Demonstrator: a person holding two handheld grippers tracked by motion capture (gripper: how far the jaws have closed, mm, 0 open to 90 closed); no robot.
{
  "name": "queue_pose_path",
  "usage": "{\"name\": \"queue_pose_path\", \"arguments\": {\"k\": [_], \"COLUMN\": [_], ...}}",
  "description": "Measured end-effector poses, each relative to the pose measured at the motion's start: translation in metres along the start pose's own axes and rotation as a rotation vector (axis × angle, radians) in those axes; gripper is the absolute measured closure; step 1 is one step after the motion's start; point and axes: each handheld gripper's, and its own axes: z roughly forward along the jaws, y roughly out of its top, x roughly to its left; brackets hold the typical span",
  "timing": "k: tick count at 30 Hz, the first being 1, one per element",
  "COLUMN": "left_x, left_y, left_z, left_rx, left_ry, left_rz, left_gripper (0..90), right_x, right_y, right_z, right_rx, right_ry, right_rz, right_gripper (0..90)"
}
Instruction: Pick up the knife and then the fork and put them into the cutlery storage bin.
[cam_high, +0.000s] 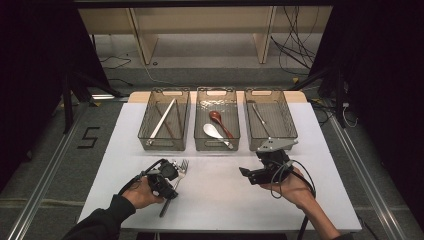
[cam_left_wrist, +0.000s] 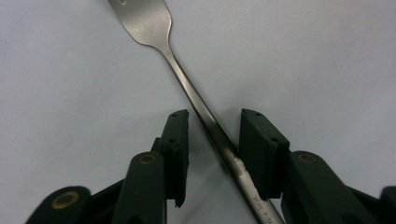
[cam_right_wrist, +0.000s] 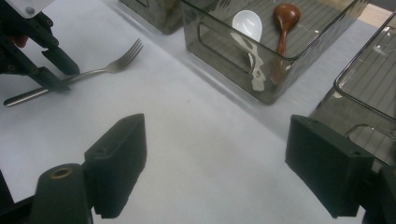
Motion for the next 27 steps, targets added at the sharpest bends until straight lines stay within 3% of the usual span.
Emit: {"name": "queue_pose_path", "arguments": {"k": [5, 10, 15, 25, 27], "left_x": [-0.0006, -0.0003, 0.0016, 0.0045, 0.0036], "left_y": [0.0011, 0.0019, 0.0025, 0.0022, 0.0019], "left_z": [0.0001, 0.0007, 0.0003, 0.0007, 0.0008], "left_rx": [0.002, -0.011, -0.007, -0.01, -0.017], "left_ry": [0.01, -0.007, -0.019, -0.045, -0.032], "left_rz": [0.009, 0.018, 0.029, 0.006, 0.017], "left_gripper": [69.6, 81.0, 82.4, 78.0, 81.5], "right_x": [0.0015, 0.0023, 0.0019, 0.0017, 0.002], "right_y": [0.0005, 0.0008, 0.0005, 0.0003, 0.0005], "right_z": [0.0009, 0.0016, 0.0015, 0.0012, 0.0013], "right_rx": [0.004, 0.004, 0.004, 0.002, 0.0], "right_ry": [0.002, 0.0, -0.002, 0.001, 0.001], "right_rz": [-0.007, -0.011, -0.012, -0.014, -0.014], "right_gripper": [21.9, 22.1, 22.5, 22.7, 22.7]}}
